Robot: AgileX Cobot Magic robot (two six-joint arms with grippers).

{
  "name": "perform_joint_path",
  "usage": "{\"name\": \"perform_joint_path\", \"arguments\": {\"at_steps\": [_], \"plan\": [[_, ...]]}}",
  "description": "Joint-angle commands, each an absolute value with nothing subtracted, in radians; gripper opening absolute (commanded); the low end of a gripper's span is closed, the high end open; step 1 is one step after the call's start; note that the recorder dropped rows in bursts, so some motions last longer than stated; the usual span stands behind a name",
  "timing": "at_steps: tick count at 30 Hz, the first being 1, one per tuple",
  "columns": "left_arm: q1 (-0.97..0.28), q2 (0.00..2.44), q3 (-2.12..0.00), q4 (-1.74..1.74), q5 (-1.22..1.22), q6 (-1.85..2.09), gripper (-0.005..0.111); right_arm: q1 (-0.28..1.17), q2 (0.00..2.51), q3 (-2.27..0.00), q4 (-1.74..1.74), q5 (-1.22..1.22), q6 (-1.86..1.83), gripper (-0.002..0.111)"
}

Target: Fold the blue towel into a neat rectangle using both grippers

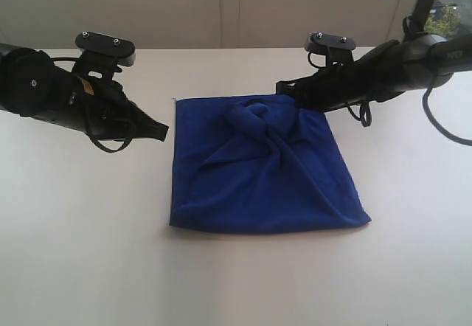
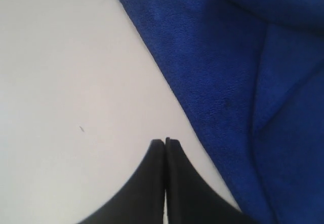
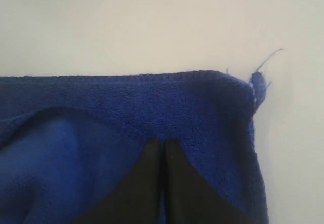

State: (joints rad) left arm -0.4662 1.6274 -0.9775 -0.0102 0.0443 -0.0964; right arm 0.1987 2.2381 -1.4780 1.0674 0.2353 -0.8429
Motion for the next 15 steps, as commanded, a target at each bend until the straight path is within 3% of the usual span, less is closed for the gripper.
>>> {"name": "perform_joint_path", "arguments": {"at_steps": [1, 7, 15], "plan": [[-0.472, 1.629, -0.979, -0.025, 0.054, -0.091, 0.000, 0.199, 2.167, -1.476, 1.026, 0.271, -0.859, 0.000], [-0.472, 1.634, -0.979, -0.025, 0.031, -0.091, 0.000, 0.178, 2.061, -1.475, 0.733, 0.362, -0.697, 0.000], [-0.506, 1.735, -1.019, -0.025, 0.000, -0.109, 0.000, 0.190, 2.015, -1.472, 0.707, 0.625, -0.722, 0.000]]}}
